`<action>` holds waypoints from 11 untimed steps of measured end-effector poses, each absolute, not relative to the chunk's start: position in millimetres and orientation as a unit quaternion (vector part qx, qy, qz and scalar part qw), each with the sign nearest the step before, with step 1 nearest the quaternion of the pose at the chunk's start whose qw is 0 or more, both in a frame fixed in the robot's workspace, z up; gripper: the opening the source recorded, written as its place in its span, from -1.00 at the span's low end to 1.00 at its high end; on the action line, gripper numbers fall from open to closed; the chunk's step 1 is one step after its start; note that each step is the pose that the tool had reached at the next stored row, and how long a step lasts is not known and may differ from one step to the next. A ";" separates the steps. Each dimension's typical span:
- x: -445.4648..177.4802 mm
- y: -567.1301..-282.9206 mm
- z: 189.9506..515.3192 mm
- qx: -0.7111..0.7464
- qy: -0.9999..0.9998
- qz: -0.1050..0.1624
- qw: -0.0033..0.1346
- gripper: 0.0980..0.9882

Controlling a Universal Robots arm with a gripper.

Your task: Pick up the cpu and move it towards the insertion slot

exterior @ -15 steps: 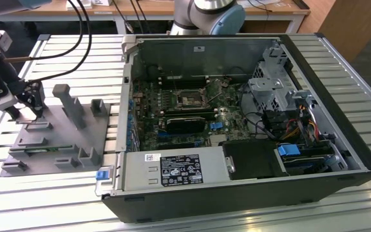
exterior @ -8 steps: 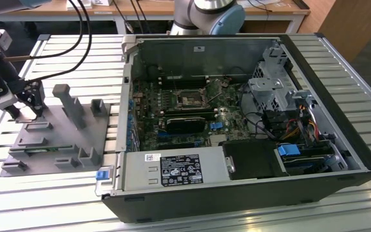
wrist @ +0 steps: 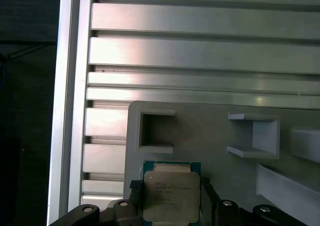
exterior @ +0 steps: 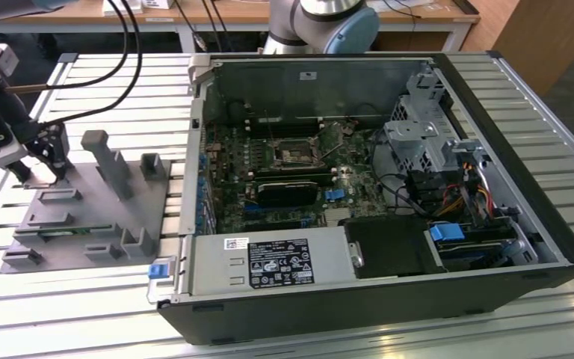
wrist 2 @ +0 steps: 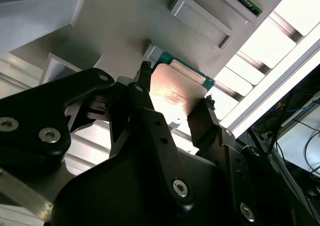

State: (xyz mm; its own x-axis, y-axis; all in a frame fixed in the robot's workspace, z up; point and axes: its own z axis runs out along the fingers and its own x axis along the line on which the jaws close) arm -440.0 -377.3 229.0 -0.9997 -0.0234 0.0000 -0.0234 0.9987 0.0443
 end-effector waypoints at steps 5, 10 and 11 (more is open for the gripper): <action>-440.0 -376.1 230.2 0.012 -1.000 -0.022 0.000 0.00; -440.0 -375.1 233.0 0.012 -1.000 -0.022 0.000 0.00; -440.0 -375.0 233.5 0.012 -1.000 -0.022 0.000 0.00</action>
